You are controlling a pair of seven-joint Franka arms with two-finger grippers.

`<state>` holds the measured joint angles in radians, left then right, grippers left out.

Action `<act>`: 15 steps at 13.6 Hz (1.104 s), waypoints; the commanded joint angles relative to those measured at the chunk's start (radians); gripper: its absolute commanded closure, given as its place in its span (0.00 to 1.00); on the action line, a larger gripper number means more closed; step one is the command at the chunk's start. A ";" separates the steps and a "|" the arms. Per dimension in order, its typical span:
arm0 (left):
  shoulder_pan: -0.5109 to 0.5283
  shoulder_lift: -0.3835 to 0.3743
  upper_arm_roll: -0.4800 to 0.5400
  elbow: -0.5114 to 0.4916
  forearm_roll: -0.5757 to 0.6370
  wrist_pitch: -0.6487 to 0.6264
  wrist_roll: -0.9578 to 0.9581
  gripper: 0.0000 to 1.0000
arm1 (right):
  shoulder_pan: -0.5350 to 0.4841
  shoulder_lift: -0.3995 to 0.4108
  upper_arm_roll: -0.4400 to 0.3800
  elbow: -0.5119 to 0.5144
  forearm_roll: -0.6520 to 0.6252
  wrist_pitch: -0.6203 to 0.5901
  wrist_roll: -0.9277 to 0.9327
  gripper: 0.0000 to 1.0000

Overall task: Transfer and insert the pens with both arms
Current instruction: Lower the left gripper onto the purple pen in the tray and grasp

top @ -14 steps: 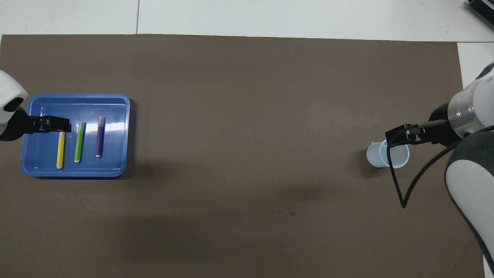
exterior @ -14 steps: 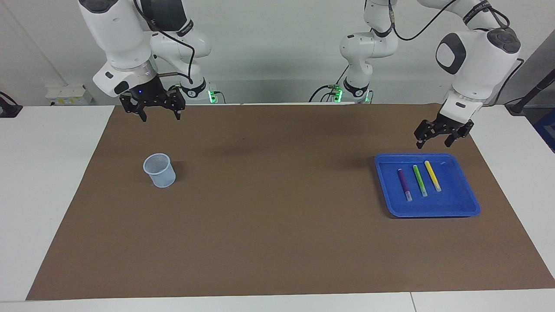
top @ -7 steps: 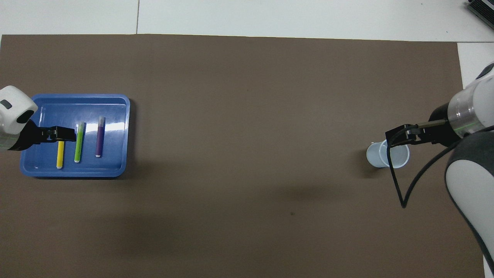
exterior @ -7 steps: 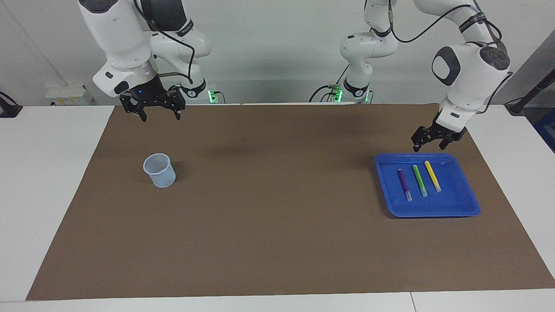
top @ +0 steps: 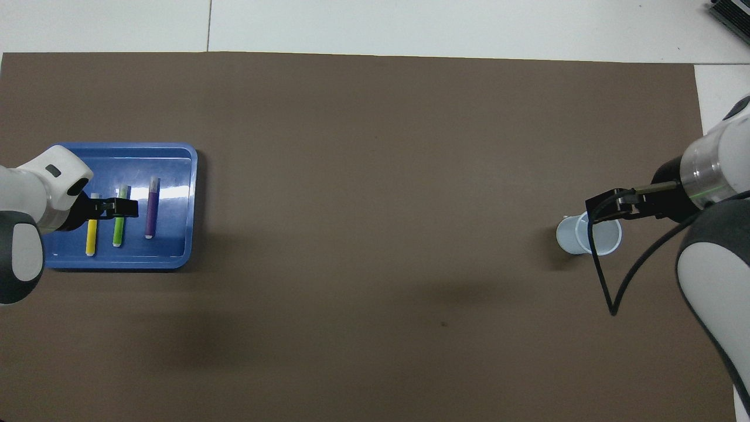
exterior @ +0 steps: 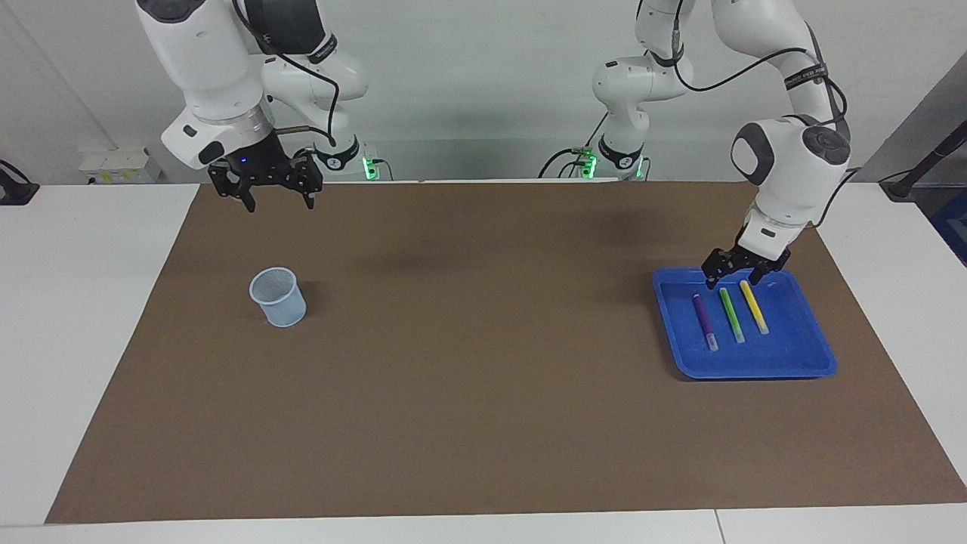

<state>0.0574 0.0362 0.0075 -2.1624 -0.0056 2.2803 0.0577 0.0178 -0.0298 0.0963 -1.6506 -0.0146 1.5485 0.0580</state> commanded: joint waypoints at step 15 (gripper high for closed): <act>-0.045 0.200 -0.001 -0.022 -0.013 0.295 -0.071 0.05 | -0.044 -0.051 -0.003 -0.077 0.077 0.085 0.006 0.00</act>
<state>0.0133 0.2390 0.0003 -2.1788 -0.0057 2.5594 -0.0146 0.0059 -0.0477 0.0960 -1.6788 0.0249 1.6002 0.0581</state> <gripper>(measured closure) 0.026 0.000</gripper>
